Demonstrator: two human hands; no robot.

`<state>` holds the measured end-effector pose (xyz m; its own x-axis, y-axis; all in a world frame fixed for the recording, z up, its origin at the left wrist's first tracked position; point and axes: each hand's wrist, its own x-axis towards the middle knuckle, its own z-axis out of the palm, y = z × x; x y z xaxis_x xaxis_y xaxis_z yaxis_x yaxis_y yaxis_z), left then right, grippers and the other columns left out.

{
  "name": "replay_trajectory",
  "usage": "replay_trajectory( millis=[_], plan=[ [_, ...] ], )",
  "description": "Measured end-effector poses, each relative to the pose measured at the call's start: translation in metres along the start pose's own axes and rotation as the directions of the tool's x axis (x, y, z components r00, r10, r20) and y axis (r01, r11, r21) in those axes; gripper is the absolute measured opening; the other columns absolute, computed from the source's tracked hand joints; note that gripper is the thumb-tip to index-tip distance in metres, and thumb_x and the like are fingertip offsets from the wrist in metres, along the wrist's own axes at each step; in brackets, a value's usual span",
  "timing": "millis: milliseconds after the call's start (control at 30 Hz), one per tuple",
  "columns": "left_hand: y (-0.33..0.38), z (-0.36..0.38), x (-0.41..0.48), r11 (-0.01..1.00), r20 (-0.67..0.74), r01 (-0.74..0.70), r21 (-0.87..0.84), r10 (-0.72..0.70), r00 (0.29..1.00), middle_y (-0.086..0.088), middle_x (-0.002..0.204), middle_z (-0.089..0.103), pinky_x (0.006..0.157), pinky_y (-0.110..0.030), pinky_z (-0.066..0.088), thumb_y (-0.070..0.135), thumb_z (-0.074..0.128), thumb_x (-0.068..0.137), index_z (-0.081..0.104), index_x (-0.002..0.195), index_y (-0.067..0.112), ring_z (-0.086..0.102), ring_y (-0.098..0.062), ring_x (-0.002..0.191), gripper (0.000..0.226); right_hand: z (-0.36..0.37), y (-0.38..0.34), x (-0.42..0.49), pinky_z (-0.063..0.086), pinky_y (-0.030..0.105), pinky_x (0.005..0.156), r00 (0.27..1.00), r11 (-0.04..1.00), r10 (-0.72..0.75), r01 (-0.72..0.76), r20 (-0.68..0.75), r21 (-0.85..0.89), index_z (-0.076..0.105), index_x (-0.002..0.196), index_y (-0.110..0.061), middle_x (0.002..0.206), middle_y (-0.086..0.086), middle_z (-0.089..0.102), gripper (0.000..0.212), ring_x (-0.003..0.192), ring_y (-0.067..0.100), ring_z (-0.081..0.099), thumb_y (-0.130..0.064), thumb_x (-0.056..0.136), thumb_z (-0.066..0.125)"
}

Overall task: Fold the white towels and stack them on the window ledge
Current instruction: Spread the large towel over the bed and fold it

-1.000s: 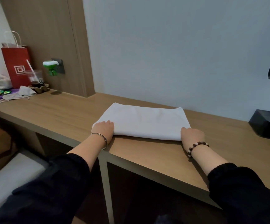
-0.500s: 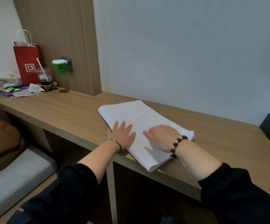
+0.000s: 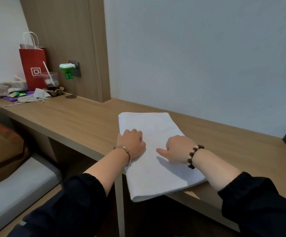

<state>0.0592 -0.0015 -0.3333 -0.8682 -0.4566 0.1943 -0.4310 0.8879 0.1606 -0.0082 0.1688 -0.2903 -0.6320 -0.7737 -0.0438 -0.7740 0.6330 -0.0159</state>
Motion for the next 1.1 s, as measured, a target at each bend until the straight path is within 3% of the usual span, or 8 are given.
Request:
replay_trajectory(
  millis=[100, 200, 333, 433, 600, 767, 933, 1100],
  plan=[
    [0.002, 0.0, 0.008, 0.996, 0.026, -0.075, -0.048, 0.077, 0.997, -0.002, 0.125, 0.049, 0.095, -0.036, 0.035, 0.031, 0.041, 0.093, 0.053, 0.119, 0.023, 0.043, -0.023, 0.119, 0.029, -0.012, 0.003, 0.007, 0.039, 0.023, 0.054, 0.995, 0.994, -0.025, 0.015, 0.101, 0.106, 0.061, 0.064, -0.012, 0.063, 0.002, 0.06, 0.043, 0.058, 0.018, 0.054, -0.037, 0.095, 0.044],
    [-0.004, 0.006, 0.015, 0.994, 0.163, -0.112, -0.002, 0.111, 0.98, 0.002, 0.154, 0.022, 0.11, -0.043, 0.022, 0.041, 0.032, 0.098, 0.027, 0.146, 0.028, 0.017, -0.019, 0.142, 0.05, -0.007, 0.015, 0.028, 0.043, 0.032, 0.085, 0.998, 0.995, -0.065, 0.064, 0.0, 0.077, 0.063, 0.108, -0.015, 0.118, 0.008, 0.058, 0.032, 0.11, 0.025, 0.051, -0.031, 0.098, 0.038],
    [-0.01, 0.014, 0.024, 0.994, 0.255, -0.102, 0.048, 0.087, 0.963, 0.007, 0.16, 0.002, 0.115, -0.049, 0.01, 0.049, 0.022, 0.098, 0.011, 0.151, 0.028, -0.003, -0.013, 0.146, 0.058, 0.024, 0.037, 0.055, 0.012, 0.046, 0.116, 0.986, 1.0, 0.003, 0.0, 0.166, -0.021, 0.014, 0.151, -0.022, 0.159, 0.004, 0.009, 0.06, 0.146, 0.024, 0.008, -0.051, 0.099, 0.022],
    [-0.011, 0.017, 0.027, 0.995, 0.254, -0.085, 0.046, 0.071, 0.965, 0.007, 0.16, -0.002, 0.116, -0.048, 0.007, 0.05, 0.021, 0.098, 0.008, 0.152, 0.026, -0.005, -0.012, 0.146, 0.06, 0.043, 0.048, 0.063, -0.001, 0.046, 0.117, 0.99, 0.999, 0.026, -0.029, 0.137, 0.021, 0.0, 0.152, -0.033, 0.16, -0.004, -0.009, 0.06, 0.147, 0.018, -0.007, -0.056, 0.098, 0.015],
    [-0.014, 0.013, 0.039, 0.981, 0.296, -0.149, 0.127, 0.106, 0.949, 0.007, 0.16, -0.001, 0.115, -0.051, 0.009, 0.053, 0.017, 0.098, 0.005, 0.152, 0.028, -0.005, -0.014, 0.146, 0.06, 0.047, 0.045, 0.064, 0.001, 0.046, 0.117, 0.994, 0.996, 0.076, -0.08, 0.084, 0.038, 0.001, 0.152, -0.032, 0.16, -0.003, -0.005, 0.06, 0.147, 0.018, -0.004, -0.055, 0.098, 0.013],
    [0.007, -0.008, 0.048, 0.908, 0.246, -0.138, 0.396, 0.04, 0.969, 0.0, 0.155, 0.021, 0.11, -0.056, 0.011, 0.051, 0.021, 0.097, 0.033, 0.142, 0.027, 0.008, -0.022, 0.145, 0.053, 0.04, 0.034, 0.064, 0.029, 0.044, 0.107, 0.98, 0.98, 0.196, -0.197, -0.023, -0.02, 0.02, 0.149, -0.022, 0.151, 0.006, 0.027, 0.06, 0.137, 0.026, 0.024, -0.052, 0.097, 0.016],
    [0.036, -0.025, 0.022, 0.974, 0.221, -0.193, 0.115, 0.165, 0.961, -0.002, 0.138, 0.045, 0.103, -0.038, 0.035, 0.037, 0.036, 0.097, 0.049, 0.134, 0.025, 0.038, -0.022, 0.13, 0.041, 0.027, 0.022, 0.061, 0.044, 0.04, 0.091, 0.919, 0.912, 0.388, -0.394, -0.068, -0.113, 0.051, 0.13, -0.011, 0.13, 0.011, 0.049, 0.062, 0.124, 0.027, 0.04, -0.05, 0.097, 0.017],
    [0.049, -0.054, -0.016, 0.958, 0.248, -0.28, -0.054, 0.285, 0.926, 0.003, 0.13, 0.057, 0.098, -0.029, 0.039, 0.041, 0.045, 0.096, 0.058, 0.125, 0.023, 0.049, -0.016, 0.12, 0.036, 0.016, 0.02, 0.043, 0.054, 0.035, 0.078, 0.897, 0.86, 0.437, -0.439, -0.071, -0.261, 0.064, 0.116, -0.01, 0.112, 0.008, 0.063, 0.055, 0.102, 0.027, 0.06, -0.036, 0.1, 0.018]
  ],
)
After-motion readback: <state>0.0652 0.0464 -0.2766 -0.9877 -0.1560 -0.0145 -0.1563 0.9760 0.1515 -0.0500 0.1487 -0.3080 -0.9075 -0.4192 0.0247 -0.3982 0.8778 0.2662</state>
